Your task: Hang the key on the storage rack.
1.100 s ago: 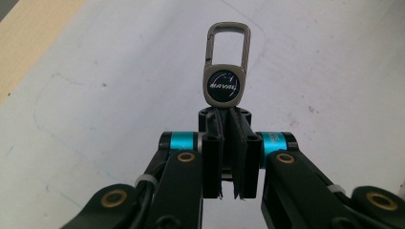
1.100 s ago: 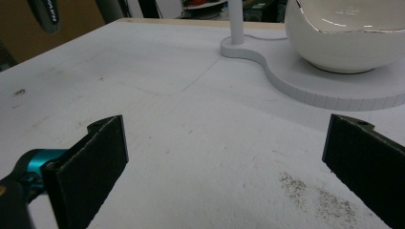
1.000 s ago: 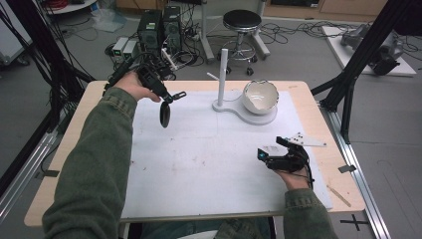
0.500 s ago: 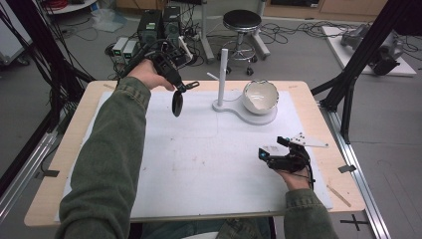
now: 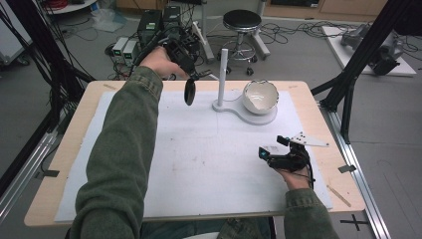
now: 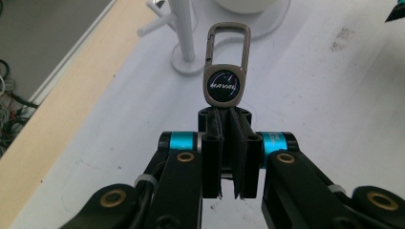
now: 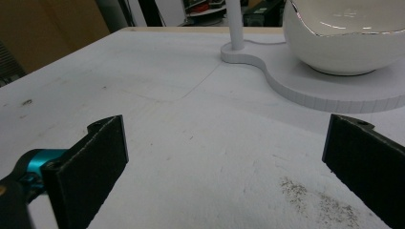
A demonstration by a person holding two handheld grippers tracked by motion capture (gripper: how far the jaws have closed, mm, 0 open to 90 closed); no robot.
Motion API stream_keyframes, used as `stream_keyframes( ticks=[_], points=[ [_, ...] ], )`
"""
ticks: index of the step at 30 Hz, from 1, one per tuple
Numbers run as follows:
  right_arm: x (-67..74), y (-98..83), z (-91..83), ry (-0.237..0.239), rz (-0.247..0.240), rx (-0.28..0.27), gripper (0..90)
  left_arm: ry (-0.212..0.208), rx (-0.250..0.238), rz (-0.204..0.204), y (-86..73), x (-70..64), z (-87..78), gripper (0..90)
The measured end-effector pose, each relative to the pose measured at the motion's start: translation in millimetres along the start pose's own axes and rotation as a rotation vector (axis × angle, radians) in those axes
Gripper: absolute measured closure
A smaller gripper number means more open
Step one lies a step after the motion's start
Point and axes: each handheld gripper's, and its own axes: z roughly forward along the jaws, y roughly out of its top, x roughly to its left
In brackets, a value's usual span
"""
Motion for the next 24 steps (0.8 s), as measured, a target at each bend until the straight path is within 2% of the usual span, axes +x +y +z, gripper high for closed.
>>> stream_keyframes(
  ticks=[6, 9, 13, 19, 24],
  points=[
    [0.2, -0.3, 0.2, 0.003, 0.006, 0.004, 0.6, -0.01, -0.027, 0.021, 14.3, -7.3, 3.5, 83.4],
    [0.8, -0.6, 0.5, 0.004, 0.002, 0.008, 0.6, 0.021, -0.023, 0.018, 18.2, -7.5, 7.1, 83.4],
    [0.8, -0.7, 0.6, 0.005, 0.003, 0.011, 0.6, 0.063, -0.015, 0.036, 19.5, -9.4, 13.7, 83.3],
    [0.6, -1.0, 0.7, 0.006, 0.002, 0.015, 0.6, 0.06, -0.047, 0.028, 24.5, -11.5, 19.5, 83.2],
    [0.4, -1.1, 0.9, 0.008, 0.003, 0.017, 0.5, 0.063, -0.05, 0.039, 31.1, -13.8, 27.9, 83.2]
  ],
)
